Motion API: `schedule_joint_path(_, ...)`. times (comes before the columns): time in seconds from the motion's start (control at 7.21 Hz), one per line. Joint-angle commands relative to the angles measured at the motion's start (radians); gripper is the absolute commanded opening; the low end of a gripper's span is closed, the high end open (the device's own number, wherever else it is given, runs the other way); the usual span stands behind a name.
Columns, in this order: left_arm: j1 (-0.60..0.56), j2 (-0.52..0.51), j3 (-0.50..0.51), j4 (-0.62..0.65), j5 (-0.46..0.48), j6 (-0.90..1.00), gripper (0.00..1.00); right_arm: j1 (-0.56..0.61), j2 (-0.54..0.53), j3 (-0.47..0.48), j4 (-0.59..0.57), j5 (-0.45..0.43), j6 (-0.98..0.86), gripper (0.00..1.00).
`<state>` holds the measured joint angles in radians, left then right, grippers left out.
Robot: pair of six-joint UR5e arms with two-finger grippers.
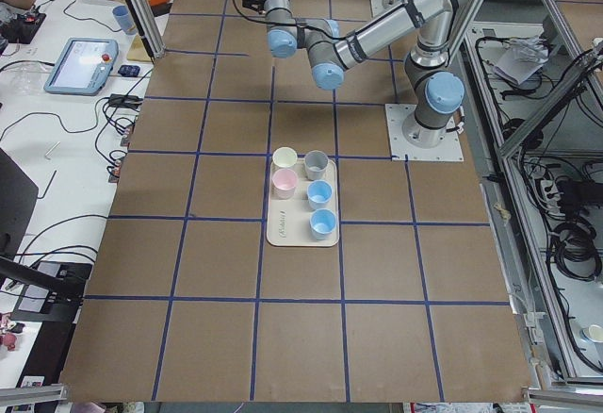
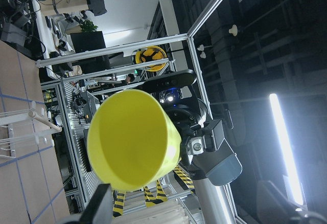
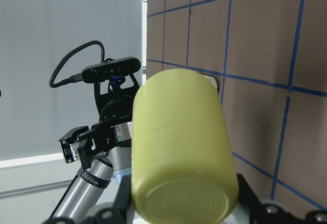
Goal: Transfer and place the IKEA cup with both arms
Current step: 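Carry the yellow cup toward the left gripper while the left arm reaches to meet it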
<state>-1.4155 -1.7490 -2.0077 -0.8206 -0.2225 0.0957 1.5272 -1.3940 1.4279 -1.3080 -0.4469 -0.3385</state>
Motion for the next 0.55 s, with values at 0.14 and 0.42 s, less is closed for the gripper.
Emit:
schedule_joint_path(0.14, -0.028, -0.017, 0.027, 0.008, -0.003, 0.004, 1.0, 0.01, -0.003, 0.0, -0.001, 0.004, 0.024, 0.11)
schedule_joint_path(0.42, -0.03, -0.036, 0.043, 0.008, -0.003, 0.013, 0.94, 0.01, -0.003, 0.0, -0.001, 0.005, 0.024, 0.11)
